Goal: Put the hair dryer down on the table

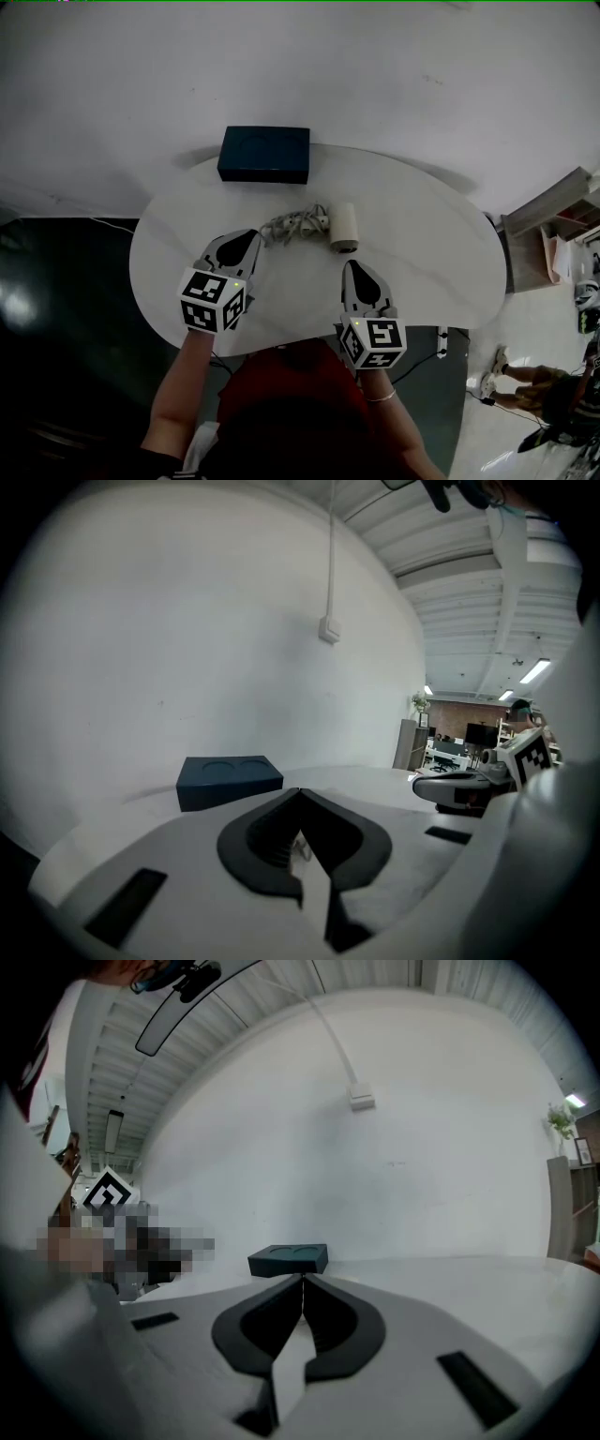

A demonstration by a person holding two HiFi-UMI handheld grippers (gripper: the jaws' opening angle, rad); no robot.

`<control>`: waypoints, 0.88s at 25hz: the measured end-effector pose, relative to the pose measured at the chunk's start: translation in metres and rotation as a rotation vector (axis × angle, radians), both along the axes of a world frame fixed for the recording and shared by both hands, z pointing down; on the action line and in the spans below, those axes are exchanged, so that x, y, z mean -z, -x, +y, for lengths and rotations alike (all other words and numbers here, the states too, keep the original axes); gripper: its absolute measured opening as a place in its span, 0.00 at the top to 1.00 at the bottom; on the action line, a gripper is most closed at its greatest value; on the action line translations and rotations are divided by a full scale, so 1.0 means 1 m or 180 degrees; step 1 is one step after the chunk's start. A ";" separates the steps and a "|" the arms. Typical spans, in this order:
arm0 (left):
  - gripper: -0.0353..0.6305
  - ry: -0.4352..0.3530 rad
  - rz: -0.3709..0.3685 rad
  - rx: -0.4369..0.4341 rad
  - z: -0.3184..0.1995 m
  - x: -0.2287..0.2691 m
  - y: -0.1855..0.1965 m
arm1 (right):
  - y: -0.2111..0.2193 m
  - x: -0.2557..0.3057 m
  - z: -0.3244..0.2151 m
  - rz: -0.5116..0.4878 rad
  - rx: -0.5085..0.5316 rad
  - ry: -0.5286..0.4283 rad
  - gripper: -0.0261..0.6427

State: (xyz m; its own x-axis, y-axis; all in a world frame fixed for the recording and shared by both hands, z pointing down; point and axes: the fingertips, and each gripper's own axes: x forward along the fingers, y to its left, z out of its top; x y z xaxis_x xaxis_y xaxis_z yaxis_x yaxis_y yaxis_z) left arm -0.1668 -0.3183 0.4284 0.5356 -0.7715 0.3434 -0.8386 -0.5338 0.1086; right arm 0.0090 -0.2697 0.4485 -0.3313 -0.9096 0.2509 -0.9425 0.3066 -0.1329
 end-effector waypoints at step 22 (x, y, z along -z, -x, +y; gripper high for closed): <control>0.91 -0.0073 0.0125 0.0495 0.050 -0.011 0.043 | 0.051 0.006 0.025 0.0026 0.0291 -0.0005 0.94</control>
State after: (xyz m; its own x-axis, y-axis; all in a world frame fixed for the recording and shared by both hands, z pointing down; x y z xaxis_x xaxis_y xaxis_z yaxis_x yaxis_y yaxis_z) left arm -0.2095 -0.2686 0.4390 0.4217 -0.8536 0.3059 -0.9067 -0.4005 0.1322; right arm -0.0423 -0.2445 0.4427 -0.4110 -0.8760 0.2525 -0.9116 0.3918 -0.1248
